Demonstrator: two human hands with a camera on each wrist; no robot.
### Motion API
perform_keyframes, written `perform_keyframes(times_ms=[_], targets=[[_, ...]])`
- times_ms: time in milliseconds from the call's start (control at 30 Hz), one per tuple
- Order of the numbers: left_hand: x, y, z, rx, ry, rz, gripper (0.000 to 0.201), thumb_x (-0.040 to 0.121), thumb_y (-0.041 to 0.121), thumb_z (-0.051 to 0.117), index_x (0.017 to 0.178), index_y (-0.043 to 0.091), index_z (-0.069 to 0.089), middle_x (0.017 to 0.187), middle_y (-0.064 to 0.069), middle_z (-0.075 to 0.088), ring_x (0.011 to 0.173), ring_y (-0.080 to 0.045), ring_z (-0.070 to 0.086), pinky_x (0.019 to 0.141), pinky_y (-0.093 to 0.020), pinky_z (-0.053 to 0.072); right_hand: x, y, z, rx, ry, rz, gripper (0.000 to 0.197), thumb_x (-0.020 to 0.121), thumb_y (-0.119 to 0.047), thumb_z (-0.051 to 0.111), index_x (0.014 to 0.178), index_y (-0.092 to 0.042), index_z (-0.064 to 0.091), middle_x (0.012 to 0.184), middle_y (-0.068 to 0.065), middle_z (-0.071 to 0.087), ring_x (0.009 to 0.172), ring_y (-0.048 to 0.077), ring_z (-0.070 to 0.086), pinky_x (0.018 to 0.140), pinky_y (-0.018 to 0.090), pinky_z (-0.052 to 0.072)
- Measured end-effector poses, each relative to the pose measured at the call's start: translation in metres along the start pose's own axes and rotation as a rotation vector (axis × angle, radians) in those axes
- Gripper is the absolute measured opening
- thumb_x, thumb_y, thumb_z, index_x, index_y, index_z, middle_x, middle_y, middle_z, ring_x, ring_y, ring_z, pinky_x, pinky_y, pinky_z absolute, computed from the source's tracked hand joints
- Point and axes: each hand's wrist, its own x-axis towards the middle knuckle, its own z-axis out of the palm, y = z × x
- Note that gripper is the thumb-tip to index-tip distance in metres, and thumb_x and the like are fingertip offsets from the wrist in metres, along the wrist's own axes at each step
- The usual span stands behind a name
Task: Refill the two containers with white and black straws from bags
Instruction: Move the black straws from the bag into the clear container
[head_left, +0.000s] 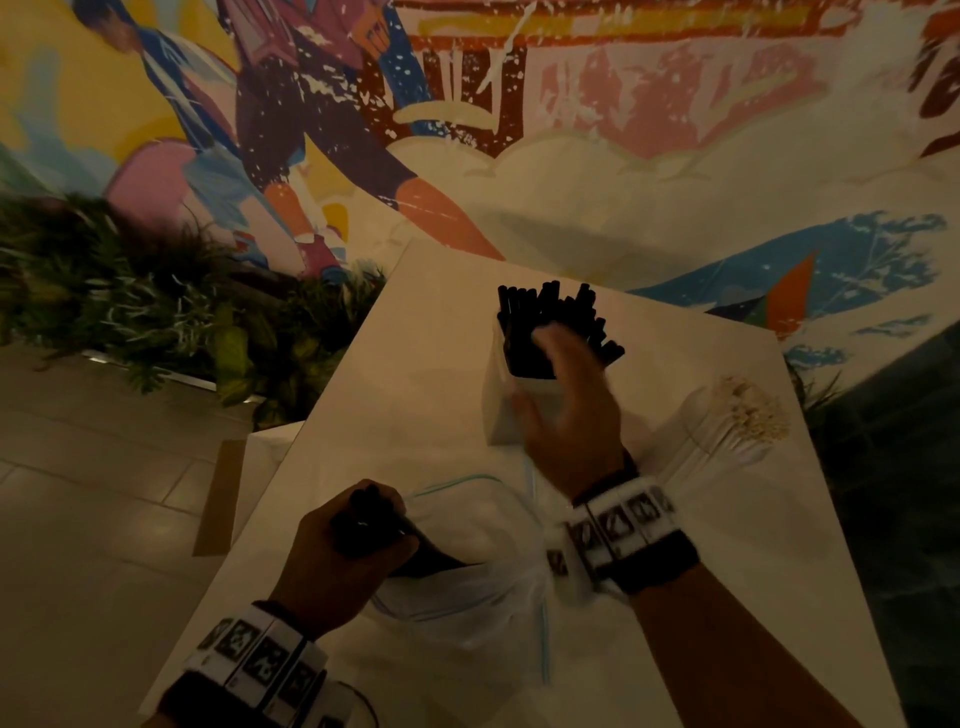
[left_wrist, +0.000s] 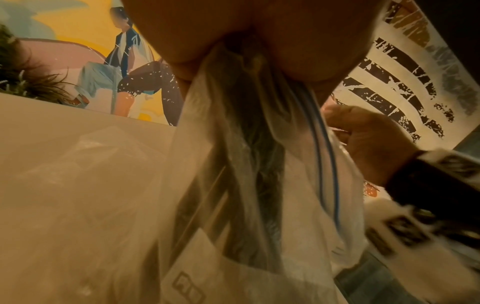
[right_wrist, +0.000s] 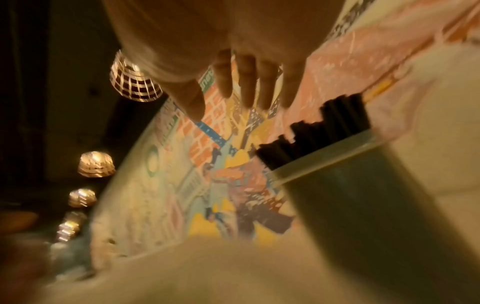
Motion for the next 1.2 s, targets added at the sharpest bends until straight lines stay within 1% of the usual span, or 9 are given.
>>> perform_keyframes(times_ms=[100, 267, 433, 500, 567, 733, 867, 967, 1200], targets=[[0.0, 0.004, 0.001, 0.019, -0.031, -0.005, 0.037, 0.053, 0.049, 0.069, 0.083, 0.031, 0.06, 0.088, 0.009, 0.066, 0.079, -0.008, 0.064, 0.067, -0.019, 0.055, -0.051, -0.04, -0.003, 0.329, -0.447, 0.101, 0.038, 0.085, -0.03, 0.061, 0.12, -0.016, 0.063, 0.11, 0.002, 0.069, 0.096, 0.009, 0.063, 0.089, 0.036, 0.053], [-0.002, 0.007, -0.003, 0.019, -0.203, -0.045, 0.075, 0.038, 0.065, 0.082, 0.103, 0.045, 0.051, 0.105, 0.014, 0.06, 0.095, -0.006, 0.062, 0.075, -0.018, 0.055, -0.103, -0.042, 0.02, 0.223, -0.897, 0.251, 0.071, 0.088, -0.031, 0.064, 0.148, -0.028, 0.026, 0.144, 0.002, 0.045, 0.126, 0.021, 0.047, 0.103, 0.033, 0.04], [-0.008, 0.012, -0.003, 0.08, -0.339, -0.016, 0.108, 0.04, 0.015, 0.093, 0.129, 0.036, 0.036, 0.129, 0.022, 0.043, 0.109, 0.021, 0.044, 0.079, 0.001, 0.041, -0.117, -0.039, 0.026, 0.183, -0.939, 0.244, 0.09, 0.082, -0.028, 0.071, 0.151, -0.032, 0.012, 0.15, 0.001, 0.035, 0.134, 0.021, 0.039, 0.109, 0.034, 0.034], [-0.01, 0.009, -0.004, 0.151, -0.348, 0.032, 0.114, 0.042, 0.031, 0.092, 0.137, 0.032, 0.029, 0.132, 0.036, 0.034, 0.115, 0.027, 0.031, 0.084, 0.01, 0.028, -0.117, -0.04, 0.027, 0.16, -0.969, 0.221, 0.098, 0.081, -0.037, 0.072, 0.151, -0.034, 0.004, 0.154, -0.003, 0.029, 0.137, 0.019, 0.035, 0.112, 0.035, 0.032], [-0.011, 0.012, -0.003, 0.12, -0.37, -0.04, 0.111, 0.048, 0.038, 0.083, 0.141, 0.023, 0.024, 0.137, 0.023, 0.037, 0.116, 0.016, 0.038, 0.086, 0.006, 0.031, -0.118, -0.043, 0.033, 0.143, -0.944, 0.173, 0.098, 0.082, -0.044, 0.069, 0.152, -0.029, 0.002, 0.151, -0.001, 0.033, 0.132, 0.021, 0.04, 0.108, 0.036, 0.037], [-0.01, 0.018, 0.001, 0.081, -0.413, -0.061, 0.103, 0.055, 0.0, 0.084, 0.132, 0.035, 0.026, 0.126, 0.021, 0.042, 0.106, 0.022, 0.045, 0.079, -0.004, 0.046, -0.126, -0.047, 0.045, 0.267, -0.622, 0.019, 0.057, 0.093, -0.051, 0.048, 0.138, -0.015, 0.044, 0.108, 0.005, 0.065, 0.087, 0.024, 0.063, 0.072, 0.039, 0.054], [-0.011, 0.001, -0.005, 0.078, -0.273, -0.004, 0.09, 0.048, 0.048, 0.087, 0.128, 0.041, 0.046, 0.134, 0.006, 0.049, 0.123, -0.004, 0.048, 0.103, -0.031, 0.045, -0.12, -0.04, 0.042, 0.288, -0.608, 0.045, 0.051, 0.089, -0.047, 0.038, 0.122, -0.012, 0.055, 0.099, 0.009, 0.069, 0.083, 0.033, 0.065, 0.071, 0.045, 0.053], [-0.012, -0.004, -0.004, 0.064, -0.218, -0.016, 0.076, 0.048, 0.067, 0.076, 0.118, 0.051, 0.05, 0.13, 0.002, 0.053, 0.121, -0.015, 0.052, 0.097, -0.047, 0.048, -0.119, -0.038, 0.038, 0.329, -0.628, 0.021, 0.056, 0.086, -0.044, 0.041, 0.132, -0.014, 0.05, 0.102, 0.012, 0.071, 0.087, 0.034, 0.066, 0.076, 0.042, 0.055], [-0.006, -0.001, -0.001, 0.074, -0.174, -0.014, 0.07, 0.046, 0.075, 0.071, 0.11, 0.055, 0.052, 0.109, 0.015, 0.062, 0.101, -0.006, 0.062, 0.092, -0.04, 0.052, -0.121, -0.03, 0.037, 0.359, -0.534, 0.0, 0.037, 0.087, -0.025, 0.059, 0.123, -0.018, 0.06, 0.104, 0.008, 0.073, 0.09, 0.028, 0.068, 0.078, 0.036, 0.057]])
